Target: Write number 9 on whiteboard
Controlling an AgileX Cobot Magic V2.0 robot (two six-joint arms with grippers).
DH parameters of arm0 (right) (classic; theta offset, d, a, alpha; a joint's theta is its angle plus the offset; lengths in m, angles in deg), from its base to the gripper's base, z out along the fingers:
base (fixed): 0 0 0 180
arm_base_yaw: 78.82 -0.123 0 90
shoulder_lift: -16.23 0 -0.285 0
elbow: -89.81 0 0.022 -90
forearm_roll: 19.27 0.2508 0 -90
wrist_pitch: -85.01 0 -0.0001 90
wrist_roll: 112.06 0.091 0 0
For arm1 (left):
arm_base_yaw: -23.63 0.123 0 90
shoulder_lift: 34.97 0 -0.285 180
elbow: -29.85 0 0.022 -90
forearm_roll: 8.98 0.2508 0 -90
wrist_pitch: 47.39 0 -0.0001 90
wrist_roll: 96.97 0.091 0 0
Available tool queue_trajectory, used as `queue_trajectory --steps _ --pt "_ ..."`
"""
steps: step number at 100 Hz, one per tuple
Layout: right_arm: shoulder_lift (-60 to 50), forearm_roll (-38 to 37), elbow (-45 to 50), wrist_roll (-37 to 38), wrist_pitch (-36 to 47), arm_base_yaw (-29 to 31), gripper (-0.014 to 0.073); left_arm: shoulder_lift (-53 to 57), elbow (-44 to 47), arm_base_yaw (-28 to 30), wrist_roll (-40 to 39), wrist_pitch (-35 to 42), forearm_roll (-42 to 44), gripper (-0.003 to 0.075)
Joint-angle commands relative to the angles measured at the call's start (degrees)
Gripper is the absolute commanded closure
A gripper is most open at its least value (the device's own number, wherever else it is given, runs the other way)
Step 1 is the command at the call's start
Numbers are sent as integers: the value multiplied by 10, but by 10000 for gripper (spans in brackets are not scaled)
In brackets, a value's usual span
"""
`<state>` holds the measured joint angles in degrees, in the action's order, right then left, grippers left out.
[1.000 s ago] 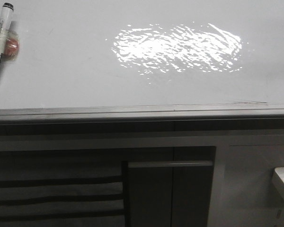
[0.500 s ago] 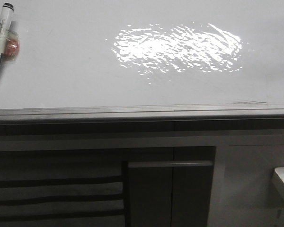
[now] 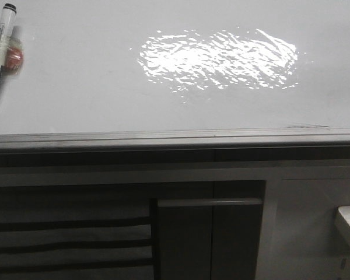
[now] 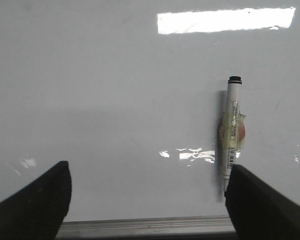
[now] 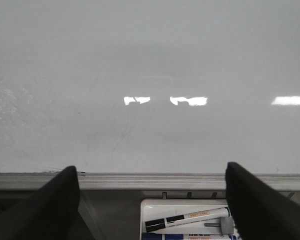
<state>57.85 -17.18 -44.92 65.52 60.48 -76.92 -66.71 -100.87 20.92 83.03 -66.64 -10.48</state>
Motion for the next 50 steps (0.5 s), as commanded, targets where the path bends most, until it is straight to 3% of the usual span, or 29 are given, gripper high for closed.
queue_trajectory --steps 1,50 --pt "5 -5 -21 -1 32 5 63 -8 -21 -4 -7 44 -51 135" --pt "5 -3 -21 -1 30 5 63 -158 -32 -25 13 51 -94 136"
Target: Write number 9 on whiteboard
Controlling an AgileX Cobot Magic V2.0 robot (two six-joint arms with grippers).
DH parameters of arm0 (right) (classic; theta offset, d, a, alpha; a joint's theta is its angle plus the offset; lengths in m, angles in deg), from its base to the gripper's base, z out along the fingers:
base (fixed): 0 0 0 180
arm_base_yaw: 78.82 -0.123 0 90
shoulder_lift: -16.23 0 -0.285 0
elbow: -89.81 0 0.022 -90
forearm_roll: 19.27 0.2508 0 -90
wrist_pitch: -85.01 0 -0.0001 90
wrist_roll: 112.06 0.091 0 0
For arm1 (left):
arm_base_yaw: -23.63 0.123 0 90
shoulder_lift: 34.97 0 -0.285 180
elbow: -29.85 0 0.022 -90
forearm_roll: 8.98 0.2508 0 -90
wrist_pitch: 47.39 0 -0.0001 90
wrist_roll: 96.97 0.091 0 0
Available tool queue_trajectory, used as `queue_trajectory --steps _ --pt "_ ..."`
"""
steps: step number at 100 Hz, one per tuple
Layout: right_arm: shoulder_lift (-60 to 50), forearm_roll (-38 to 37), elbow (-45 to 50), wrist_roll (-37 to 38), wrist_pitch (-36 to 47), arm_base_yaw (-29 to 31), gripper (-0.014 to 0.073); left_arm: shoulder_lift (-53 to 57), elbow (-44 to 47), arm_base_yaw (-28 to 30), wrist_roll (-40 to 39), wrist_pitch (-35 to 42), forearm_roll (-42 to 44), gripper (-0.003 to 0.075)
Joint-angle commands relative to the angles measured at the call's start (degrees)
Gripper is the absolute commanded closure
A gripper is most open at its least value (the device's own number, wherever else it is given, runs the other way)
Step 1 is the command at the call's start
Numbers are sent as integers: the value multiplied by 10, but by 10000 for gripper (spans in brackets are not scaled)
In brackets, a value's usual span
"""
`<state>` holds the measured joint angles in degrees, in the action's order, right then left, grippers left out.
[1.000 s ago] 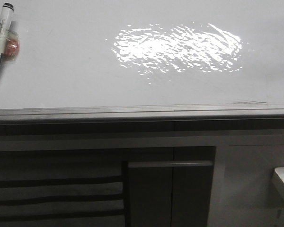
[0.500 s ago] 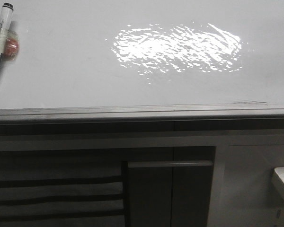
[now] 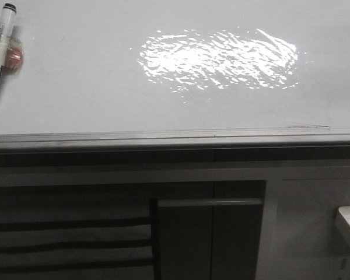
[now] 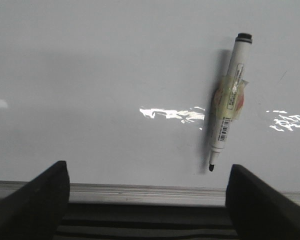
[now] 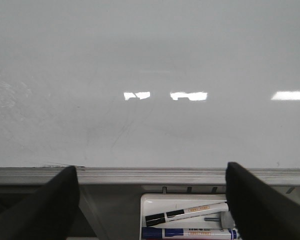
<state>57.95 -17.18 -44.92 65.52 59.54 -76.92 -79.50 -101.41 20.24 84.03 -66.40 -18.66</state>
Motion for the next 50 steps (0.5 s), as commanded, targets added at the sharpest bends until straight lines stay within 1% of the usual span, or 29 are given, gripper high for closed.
queue_trajectory --steps 1,16,23,32,41,50 --pt "4 -3 -21 -1 40 5 63 -32 -27 -20 3 50 -12 136" --pt "4 -3 -21 -1 41 5 63 -93 -27 -87 44 109 -11 153" --pt "4 -3 -21 -1 41 5 63 -125 -27 -120 71 156 -2 178" --pt "4 -3 -21 -1 42 5 63 -168 -27 -149 78 209 14 215" --pt "4 -3 -21 -1 42 5 63 -216 -27 -168 78 261 33 262" --pt "4 -3 -21 -1 42 5 63 -254 -27 -173 78 307 38 302"
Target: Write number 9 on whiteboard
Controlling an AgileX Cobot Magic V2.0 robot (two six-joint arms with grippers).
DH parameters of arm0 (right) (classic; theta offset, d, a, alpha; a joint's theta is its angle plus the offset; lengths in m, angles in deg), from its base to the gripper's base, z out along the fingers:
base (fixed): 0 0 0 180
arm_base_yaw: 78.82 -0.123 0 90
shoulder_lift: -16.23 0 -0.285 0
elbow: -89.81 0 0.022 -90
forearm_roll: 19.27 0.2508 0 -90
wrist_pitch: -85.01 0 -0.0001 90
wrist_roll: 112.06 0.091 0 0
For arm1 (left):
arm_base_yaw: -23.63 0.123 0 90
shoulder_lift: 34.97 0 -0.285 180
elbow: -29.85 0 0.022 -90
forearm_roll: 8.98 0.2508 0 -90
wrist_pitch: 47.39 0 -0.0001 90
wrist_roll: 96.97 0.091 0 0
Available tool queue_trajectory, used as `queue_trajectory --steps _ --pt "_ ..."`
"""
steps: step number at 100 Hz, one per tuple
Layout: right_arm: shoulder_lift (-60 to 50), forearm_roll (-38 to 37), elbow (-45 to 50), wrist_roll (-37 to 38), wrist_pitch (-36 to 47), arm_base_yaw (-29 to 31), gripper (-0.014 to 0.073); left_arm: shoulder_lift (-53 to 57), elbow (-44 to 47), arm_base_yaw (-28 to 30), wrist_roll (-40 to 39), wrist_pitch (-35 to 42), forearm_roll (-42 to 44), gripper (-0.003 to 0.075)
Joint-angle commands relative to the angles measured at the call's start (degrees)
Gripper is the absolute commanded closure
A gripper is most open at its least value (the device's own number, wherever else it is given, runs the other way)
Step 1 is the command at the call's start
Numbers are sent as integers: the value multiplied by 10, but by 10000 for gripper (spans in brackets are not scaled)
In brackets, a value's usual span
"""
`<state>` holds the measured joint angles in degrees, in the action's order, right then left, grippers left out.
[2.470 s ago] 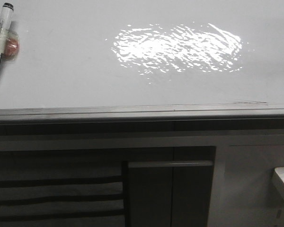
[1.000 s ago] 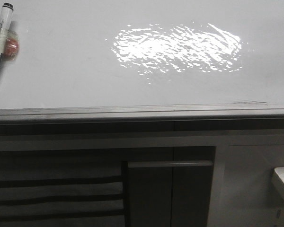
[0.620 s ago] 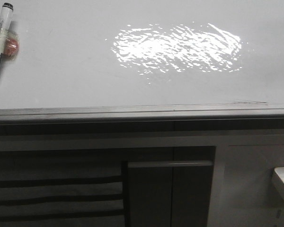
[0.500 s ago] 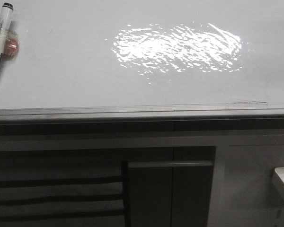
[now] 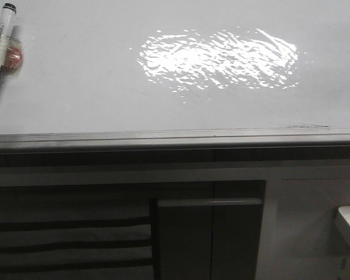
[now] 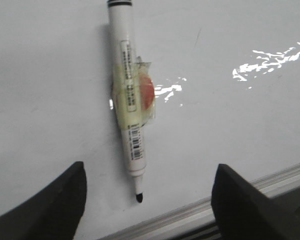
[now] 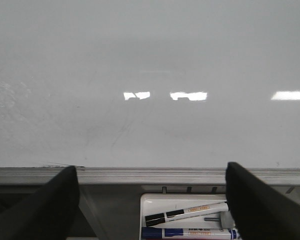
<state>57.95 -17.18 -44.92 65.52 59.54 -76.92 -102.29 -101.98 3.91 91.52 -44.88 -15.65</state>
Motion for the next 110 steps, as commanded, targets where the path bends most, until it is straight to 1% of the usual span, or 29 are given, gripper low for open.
queue_trajectory --steps 1,17,31,59,89,103,110 --pt "4 -3 -21 -1 42 5 63 -32 -22 -9 3 99 8 309" --pt "4 -3 -21 -1 42 5 63 -84 -22 -9 3 157 8 384" --pt "4 -3 -21 -1 42 5 63 -114 -22 -9 3 190 8 442" --pt "4 -3 -21 -1 42 5 63 -152 -22 -9 3 230 8 572" --pt "4 -3 -21 -1 42 5 63 -154 -22 -9 3 231 6 687" --pt "4 -3 -21 -1 46 5 63 -151 -22 -9 3 231 6 718" --pt "4 1 -21 -1 49 5 63 -142 -22 -10 2 217 6 724"
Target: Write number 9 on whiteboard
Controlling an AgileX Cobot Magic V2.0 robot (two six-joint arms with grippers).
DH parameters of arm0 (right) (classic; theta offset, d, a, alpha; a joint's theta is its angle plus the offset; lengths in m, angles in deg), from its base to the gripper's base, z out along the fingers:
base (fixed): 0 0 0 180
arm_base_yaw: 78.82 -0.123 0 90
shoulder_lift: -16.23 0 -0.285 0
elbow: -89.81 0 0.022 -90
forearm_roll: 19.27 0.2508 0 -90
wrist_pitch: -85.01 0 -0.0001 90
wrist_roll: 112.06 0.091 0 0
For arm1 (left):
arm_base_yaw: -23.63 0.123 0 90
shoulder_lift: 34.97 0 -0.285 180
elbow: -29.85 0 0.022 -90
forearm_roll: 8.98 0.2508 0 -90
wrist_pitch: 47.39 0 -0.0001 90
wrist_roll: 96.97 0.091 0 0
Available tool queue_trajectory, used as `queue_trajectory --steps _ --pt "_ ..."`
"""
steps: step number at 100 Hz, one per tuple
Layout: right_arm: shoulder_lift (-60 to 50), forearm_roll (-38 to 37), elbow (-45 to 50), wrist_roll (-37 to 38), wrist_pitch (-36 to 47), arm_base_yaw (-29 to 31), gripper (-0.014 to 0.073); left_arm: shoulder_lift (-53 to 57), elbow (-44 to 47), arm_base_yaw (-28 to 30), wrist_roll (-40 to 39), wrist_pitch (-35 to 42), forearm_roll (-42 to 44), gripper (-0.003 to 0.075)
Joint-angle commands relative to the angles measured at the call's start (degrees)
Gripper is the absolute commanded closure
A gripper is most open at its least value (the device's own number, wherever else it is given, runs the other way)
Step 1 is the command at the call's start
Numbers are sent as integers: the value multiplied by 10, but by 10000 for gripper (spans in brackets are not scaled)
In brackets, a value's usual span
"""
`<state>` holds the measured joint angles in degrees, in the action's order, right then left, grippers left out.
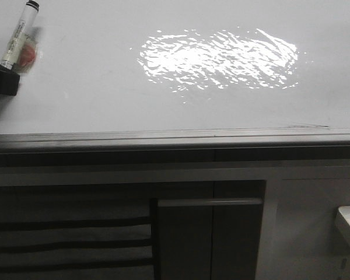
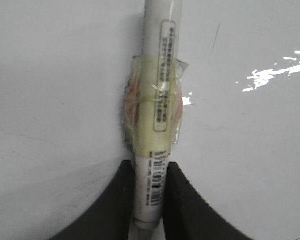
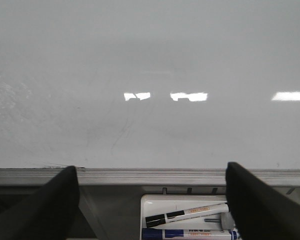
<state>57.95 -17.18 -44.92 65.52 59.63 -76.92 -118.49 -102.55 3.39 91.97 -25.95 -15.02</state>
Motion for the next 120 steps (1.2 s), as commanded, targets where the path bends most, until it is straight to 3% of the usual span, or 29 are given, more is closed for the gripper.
queue_trajectory --steps 1,17,41,58,64,98,120 --pt "4 2 -21 -1 49 5 63 24 -16 -5 -4 26 0 724" --pt "7 14 -41 -1 -3 5 63 83 -38 -6 -8 -93 0 731" --pt "57 51 -136 -15 -141 -15 63 164 -149 -6 3 -406 1 731" --pt "109 102 -191 -91 -225 -68 63 178 -223 -6 64 -594 -13 731" --pt "131 124 -211 -128 -252 -90 63 178 -239 -6 129 -646 -38 731" --pt "252 268 -307 -373 -323 -199 63 174 -246 -6 498 -779 -313 731" --pt "304 384 -345 -545 -323 -261 63 174 -246 -38 564 -797 -359 731"
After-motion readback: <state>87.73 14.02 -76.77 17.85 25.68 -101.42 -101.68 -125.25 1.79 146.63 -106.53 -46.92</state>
